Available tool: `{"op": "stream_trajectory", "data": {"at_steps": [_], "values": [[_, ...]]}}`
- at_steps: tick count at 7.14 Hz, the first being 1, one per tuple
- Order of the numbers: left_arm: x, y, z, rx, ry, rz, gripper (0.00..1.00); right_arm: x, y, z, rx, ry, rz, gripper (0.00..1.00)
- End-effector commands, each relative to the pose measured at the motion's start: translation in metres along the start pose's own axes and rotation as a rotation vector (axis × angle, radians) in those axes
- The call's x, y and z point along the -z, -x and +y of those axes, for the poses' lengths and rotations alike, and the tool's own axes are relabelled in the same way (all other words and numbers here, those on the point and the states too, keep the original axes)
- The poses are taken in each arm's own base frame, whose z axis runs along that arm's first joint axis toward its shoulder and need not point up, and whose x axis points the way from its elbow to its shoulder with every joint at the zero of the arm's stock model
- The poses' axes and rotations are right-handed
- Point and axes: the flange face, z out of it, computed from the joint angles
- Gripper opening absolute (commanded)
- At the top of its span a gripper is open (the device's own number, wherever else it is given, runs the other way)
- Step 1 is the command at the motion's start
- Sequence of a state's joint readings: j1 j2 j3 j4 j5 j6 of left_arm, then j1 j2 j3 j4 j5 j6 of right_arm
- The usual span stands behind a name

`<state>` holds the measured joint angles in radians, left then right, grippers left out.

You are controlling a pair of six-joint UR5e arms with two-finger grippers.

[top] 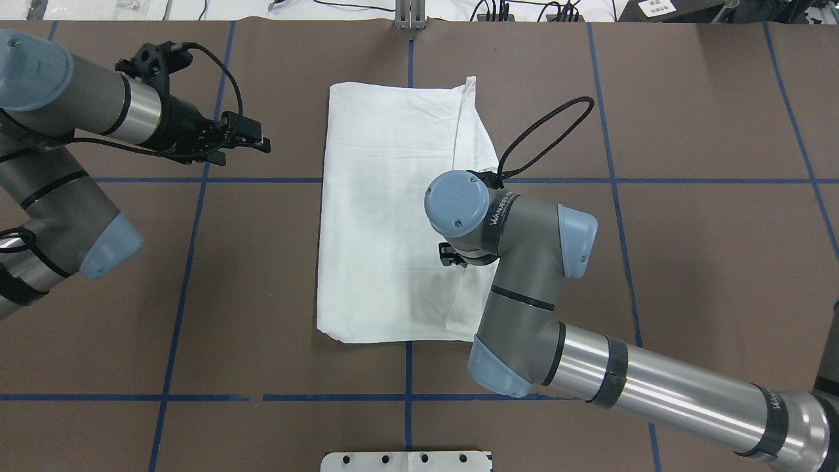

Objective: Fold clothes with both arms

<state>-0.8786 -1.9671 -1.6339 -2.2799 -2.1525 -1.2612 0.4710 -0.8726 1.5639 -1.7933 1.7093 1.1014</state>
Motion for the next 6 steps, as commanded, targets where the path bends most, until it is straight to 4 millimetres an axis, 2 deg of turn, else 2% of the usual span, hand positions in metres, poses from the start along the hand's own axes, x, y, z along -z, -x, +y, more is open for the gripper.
{"op": "stream_trajectory", "data": {"at_steps": [1, 2, 3, 4, 6], "values": [[-0.003, -0.001, 0.001, 0.001, 0.004, -0.001, 1.0, -0.001, -0.047, 0.01, 0.032, -0.003, 0.009, 1.0], [-0.003, -0.003, 0.0, 0.0, 0.003, 0.002, 1.0, -0.005, -0.061, 0.011, 0.042, -0.003, 0.016, 1.0], [-0.003, -0.003, 0.0, 0.0, 0.003, 0.002, 1.0, -0.018, -0.075, 0.011, 0.034, 0.006, 0.041, 1.0], [-0.003, -0.003, 0.0, 0.0, 0.003, 0.002, 1.0, -0.007, -0.082, 0.004, 0.063, -0.007, 0.028, 1.0], [-0.001, -0.008, 0.002, 0.003, 0.002, 0.009, 1.0, 0.033, -0.084, 0.003, 0.075, -0.038, -0.048, 1.0]]}}
